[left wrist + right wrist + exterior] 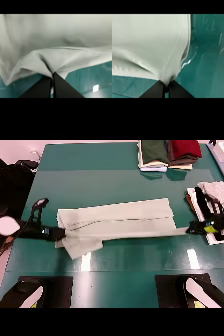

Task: Fold the shirts.

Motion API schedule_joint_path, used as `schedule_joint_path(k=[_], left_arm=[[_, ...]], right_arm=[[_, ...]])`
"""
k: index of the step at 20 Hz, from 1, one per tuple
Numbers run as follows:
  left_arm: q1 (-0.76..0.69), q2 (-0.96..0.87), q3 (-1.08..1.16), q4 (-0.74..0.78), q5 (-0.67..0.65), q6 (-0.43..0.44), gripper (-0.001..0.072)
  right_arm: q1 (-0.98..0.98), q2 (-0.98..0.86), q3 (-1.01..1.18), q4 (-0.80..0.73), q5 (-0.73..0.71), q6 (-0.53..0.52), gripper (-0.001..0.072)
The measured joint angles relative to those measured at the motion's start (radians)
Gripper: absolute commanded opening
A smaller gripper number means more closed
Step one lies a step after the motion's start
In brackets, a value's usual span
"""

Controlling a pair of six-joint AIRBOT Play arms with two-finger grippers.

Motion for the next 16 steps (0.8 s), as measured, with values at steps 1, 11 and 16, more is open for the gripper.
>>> schedule_joint_path(k=[1,11,16], left_arm=[[0.004,-0.046,0.028,0.011,0.04,-0.002,0.0025],[0.068,-0.401,0.212,0.035,0.314,0.0,0.0217],[0.071,-0.433,0.272,0.018,0.36,-0.011,0.0483]], right_arm=[[0.019,-0.049,0.049,0.0,-0.013,0.0,0.0019],[0.222,-0.529,0.509,0.0,-0.101,0.043,0.0028],[0.211,-0.643,0.631,0.105,-0.103,0.028,0.0494]])
